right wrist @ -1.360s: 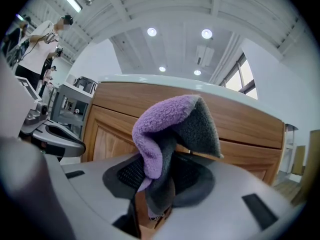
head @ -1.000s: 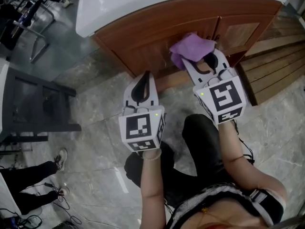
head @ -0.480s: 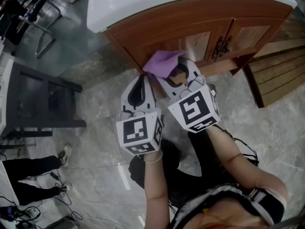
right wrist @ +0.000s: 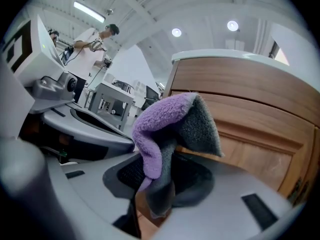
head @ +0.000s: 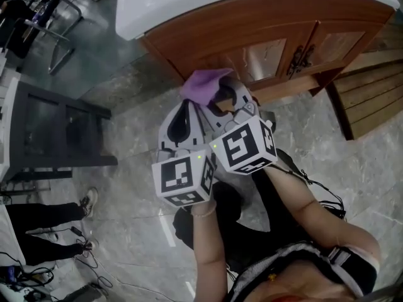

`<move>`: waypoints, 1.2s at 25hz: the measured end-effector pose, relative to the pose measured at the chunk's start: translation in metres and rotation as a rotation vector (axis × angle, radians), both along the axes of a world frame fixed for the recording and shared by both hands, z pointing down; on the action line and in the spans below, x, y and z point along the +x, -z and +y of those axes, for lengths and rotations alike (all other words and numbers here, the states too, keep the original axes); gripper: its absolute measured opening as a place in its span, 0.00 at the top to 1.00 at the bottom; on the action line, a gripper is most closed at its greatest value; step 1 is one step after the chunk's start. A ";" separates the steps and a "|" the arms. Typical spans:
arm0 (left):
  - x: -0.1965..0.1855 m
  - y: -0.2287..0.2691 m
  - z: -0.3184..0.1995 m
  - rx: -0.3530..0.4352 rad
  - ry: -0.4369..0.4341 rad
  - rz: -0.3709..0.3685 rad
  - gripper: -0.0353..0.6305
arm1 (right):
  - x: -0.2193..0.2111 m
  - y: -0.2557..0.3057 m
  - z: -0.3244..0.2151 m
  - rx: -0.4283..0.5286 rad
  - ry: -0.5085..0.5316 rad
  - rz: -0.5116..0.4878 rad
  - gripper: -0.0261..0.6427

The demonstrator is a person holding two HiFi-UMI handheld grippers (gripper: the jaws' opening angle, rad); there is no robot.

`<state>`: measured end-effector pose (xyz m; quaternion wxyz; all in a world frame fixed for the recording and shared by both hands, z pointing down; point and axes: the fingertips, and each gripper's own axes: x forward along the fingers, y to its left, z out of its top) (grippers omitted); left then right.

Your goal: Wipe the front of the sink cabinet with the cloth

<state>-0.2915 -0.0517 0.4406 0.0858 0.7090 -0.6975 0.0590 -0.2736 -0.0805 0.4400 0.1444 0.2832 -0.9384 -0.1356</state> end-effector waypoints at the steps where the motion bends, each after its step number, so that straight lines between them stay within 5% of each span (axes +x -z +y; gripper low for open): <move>1: 0.000 0.000 -0.001 0.000 -0.001 0.000 0.95 | 0.000 0.000 0.000 -0.004 0.003 -0.004 0.69; 30: 0.035 -0.003 -0.025 -0.007 -0.075 -0.015 0.95 | 0.052 -0.008 -0.035 -0.033 -0.087 0.023 0.69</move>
